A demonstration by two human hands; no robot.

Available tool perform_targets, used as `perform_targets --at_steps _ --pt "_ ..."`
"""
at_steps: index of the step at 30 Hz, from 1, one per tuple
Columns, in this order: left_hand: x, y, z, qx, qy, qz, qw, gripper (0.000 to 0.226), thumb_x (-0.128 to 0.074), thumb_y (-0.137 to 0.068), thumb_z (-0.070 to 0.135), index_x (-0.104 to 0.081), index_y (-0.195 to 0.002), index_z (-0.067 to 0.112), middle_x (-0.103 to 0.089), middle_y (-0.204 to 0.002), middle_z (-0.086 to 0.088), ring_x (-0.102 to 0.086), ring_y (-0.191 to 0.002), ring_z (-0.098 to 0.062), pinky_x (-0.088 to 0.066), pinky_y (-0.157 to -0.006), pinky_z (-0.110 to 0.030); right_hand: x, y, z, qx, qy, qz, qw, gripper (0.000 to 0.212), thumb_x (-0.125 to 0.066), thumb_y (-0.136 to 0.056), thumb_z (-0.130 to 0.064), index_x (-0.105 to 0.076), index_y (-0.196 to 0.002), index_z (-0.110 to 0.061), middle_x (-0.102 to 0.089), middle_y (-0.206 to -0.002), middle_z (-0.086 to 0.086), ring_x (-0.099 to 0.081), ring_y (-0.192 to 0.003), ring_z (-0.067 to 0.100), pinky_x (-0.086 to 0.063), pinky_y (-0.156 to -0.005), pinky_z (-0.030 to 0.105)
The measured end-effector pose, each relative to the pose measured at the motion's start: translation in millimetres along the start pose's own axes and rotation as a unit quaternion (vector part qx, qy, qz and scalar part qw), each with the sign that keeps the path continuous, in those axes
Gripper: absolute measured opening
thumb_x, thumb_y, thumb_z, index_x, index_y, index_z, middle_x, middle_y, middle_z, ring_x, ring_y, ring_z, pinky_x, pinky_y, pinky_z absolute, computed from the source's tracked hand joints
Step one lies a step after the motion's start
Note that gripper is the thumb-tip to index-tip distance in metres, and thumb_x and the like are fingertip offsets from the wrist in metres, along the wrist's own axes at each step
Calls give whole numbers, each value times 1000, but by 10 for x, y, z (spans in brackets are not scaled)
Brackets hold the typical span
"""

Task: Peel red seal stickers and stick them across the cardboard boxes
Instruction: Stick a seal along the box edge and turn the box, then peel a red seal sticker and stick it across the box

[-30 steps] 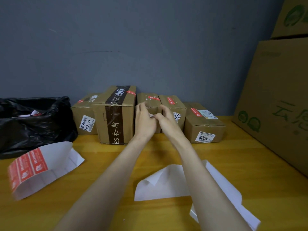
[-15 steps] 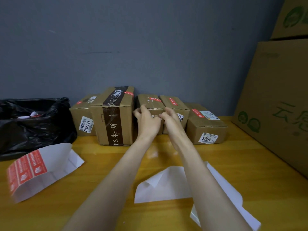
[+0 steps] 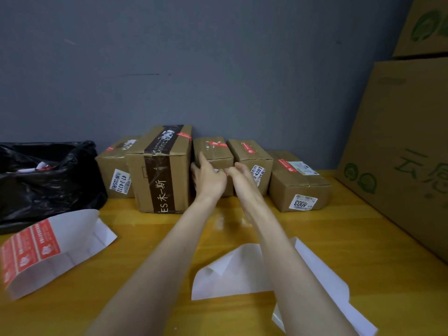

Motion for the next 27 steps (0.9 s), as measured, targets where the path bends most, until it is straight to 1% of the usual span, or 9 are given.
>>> perform_targets --at_steps 3,5,7,8,10,13,16,21,27 --pt "75 27 34 -11 15 26 999 60 -47 -90 12 -23 -145 17 -20 -148 -16 -26 -135 -35 -25 -112 -43 88 -27 -58 14 5 31 999 38 -45 -94 -24 -46 -131 -17 -50 -112 -5 -45 -103 11 -37 -89 26" --pt "106 59 75 -17 -3 32 999 56 -49 -90 18 -26 -141 17 -21 -148 -15 -25 -134 -34 -24 -111 -44 129 -35 -105 19 16 56 998 19 -44 -92 -25 -61 -100 -20 -58 -91 -6 -52 -91 14 -42 -80 28" --pt "128 110 102 -15 -27 34 999 59 -54 -88 23 -27 -140 15 -19 -147 -16 -22 -134 -33 -23 -112 -45 169 -7 -153 13 30 83 996 27 -41 -90 -33 -63 -83 -20 -62 -83 -2 -59 -89 20 -48 -83 35" --pt "141 144 114 -15 -45 37 998 61 -56 -87 25 -26 -140 15 -18 -146 -17 -21 -134 -33 -21 -112 -45 193 -5 -168 6 35 94 995 34 -39 -87 -39 -65 -87 -16 -65 -88 3 -61 -93 25 -49 -88 40" --pt "167 225 132 -22 -79 41 996 69 -62 -84 27 -25 -140 13 -18 -144 -18 -21 -133 -35 -20 -112 -42 209 26 -229 -6 42 96 995 45 -36 -88 -43 -63 -97 -8 -66 -96 10 -63 -92 31 -51 -88 45" --pt "181 346 127 -41 -102 37 993 87 -74 -75 33 -21 -142 14 -17 -142 -16 -20 -132 -34 -21 -112 -42 190 93 -347 -13 66 73 995 34 -35 -95 -34 -55 -99 -7 -62 -96 12 -62 -86 33 -55 -79 43" --pt "207 454 93 -52 -118 49 990 98 -78 -68 39 -18 -143 19 -18 -138 -13 -22 -129 -34 -22 -112 -41 187 168 -439 -13 140 56 989 20 -36 -96 -28 -44 -98 -11 -59 -93 13 -65 -91 34 -53 -87 49" --pt "335 583 40 -64 -122 102 985 92 -78 -67 41 -25 -140 22 -23 -134 -10 -25 -127 -32 -26 -107 -43 119 264 -516 -19 233 -13 972 34 -44 -94 -29 -52 -113 -2 -64 -104 16 -67 -90 28 -53 -89 42" --pt "521 644 72 -93 -81 92 988 79 -78 -65 37 -38 -132 24 -28 -130 -9 -29 -126 -28 -32 -103 -36 248 385 -751 33 226 -28 973 31 -45 -96 -28 -54 -117 -8 -67 -83 3 -67 -82 16 -52 -86 32"
Point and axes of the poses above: each hand's wrist, its own y-axis away from the middle knuckle, its own x-axis out of the back of the hand, z = x × y, the point moved 10 cm from there along -y, towards the middle knuckle
